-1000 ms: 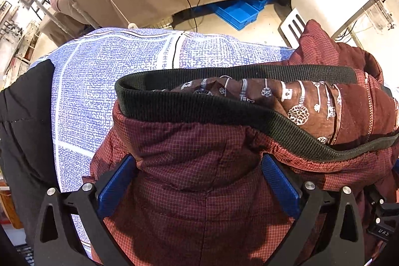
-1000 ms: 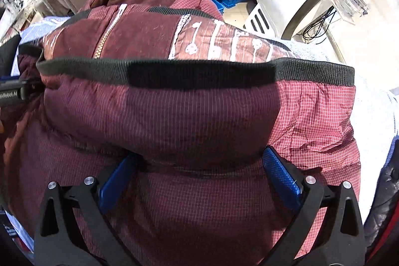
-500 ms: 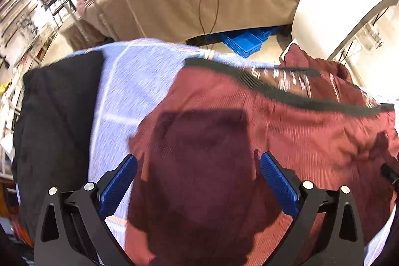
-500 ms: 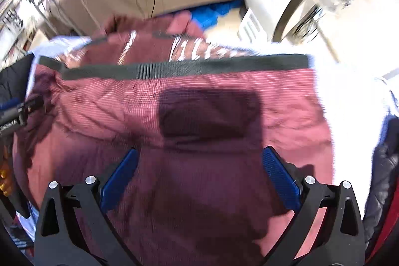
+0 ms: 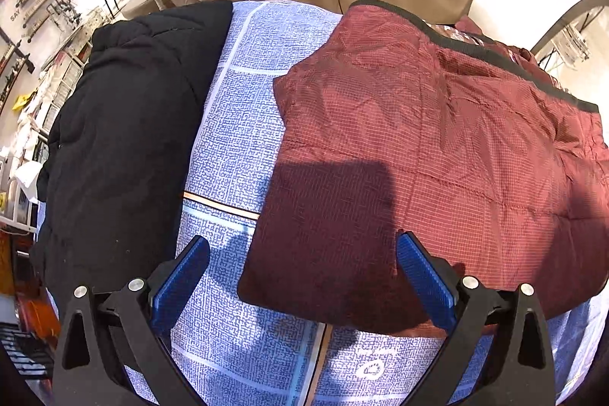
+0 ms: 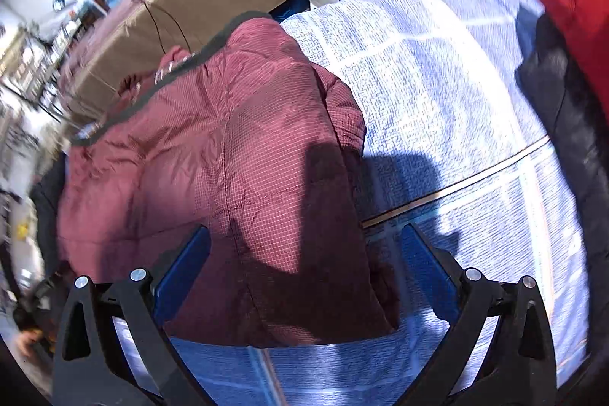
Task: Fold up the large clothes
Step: 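Grasp the folded jacket edge with the right tool, then the left tool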
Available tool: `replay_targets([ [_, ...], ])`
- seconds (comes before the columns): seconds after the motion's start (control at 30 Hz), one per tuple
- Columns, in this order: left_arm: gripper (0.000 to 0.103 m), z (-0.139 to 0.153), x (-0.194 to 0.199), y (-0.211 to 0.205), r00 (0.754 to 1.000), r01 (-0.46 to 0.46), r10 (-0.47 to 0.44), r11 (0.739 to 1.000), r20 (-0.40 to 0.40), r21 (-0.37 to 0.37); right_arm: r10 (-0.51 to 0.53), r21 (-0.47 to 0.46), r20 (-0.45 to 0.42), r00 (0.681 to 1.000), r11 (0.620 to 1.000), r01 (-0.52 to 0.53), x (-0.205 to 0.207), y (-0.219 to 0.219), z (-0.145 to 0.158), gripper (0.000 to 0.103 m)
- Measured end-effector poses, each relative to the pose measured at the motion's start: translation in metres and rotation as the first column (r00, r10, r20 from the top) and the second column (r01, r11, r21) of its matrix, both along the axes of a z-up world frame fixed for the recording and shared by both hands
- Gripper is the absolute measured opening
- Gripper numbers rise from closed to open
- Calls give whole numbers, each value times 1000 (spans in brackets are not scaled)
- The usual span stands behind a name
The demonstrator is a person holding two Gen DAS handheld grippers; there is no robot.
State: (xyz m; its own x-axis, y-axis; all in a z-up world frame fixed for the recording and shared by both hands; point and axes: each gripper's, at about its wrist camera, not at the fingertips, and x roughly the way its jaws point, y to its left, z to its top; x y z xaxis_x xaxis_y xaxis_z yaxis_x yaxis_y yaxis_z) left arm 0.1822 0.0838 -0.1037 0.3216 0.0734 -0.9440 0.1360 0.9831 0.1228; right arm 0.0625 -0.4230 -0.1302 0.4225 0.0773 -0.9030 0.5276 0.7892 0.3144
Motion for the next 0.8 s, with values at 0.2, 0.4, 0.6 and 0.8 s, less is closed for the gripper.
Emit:
replay_targets([
  [0.2, 97, 9, -17, -19, 998, 57, -57, 998, -11, 3, 29, 95, 21, 999, 995, -31, 7, -19, -21, 98],
  [0.4, 97, 11, -29, -28, 995, 91, -91, 996, -39, 3, 44, 193, 45, 998, 980, -52, 21, -35, -54, 98],
  [0.6, 97, 6, -38, -27, 994, 85, -84, 996, -75, 1, 27, 349, 91, 995, 935, -58, 41, -48, -83, 98],
  [0.8, 97, -2, -30, -17, 994, 22, -26, 999, -107, -37, -10, 399, 109, 994, 916, -35, 55, -49, -94, 98],
])
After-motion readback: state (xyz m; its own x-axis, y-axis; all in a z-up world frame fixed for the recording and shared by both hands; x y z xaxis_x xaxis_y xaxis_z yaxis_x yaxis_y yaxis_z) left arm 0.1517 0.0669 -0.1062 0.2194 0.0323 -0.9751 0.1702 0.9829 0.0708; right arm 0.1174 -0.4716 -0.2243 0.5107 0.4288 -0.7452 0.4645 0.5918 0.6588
